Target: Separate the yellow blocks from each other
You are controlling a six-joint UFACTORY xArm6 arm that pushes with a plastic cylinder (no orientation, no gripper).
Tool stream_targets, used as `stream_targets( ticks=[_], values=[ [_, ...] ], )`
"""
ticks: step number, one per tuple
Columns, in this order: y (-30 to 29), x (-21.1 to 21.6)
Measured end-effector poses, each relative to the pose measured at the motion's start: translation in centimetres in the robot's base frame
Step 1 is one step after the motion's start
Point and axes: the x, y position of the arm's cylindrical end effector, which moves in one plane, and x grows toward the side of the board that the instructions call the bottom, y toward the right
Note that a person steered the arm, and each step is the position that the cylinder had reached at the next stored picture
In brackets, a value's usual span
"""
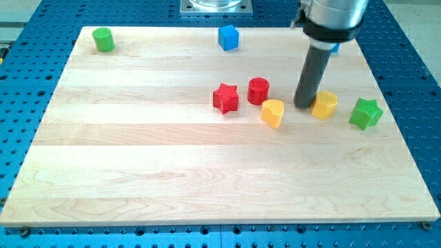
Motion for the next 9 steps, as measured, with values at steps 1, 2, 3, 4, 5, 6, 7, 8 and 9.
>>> stream_targets(
  ticks=[1,2,3,4,5,6,7,8,9],
  values=[
    [1.2,-2.8],
    [5.1,-2.6],
    [5.3,-0.3],
    [1.9,1.2],
    [-2.7,2.3],
    [-3.6,6.1],
    [-0.4,3.8],
    [-0.3,1.4],
    [0.5,-2.4]
  ],
)
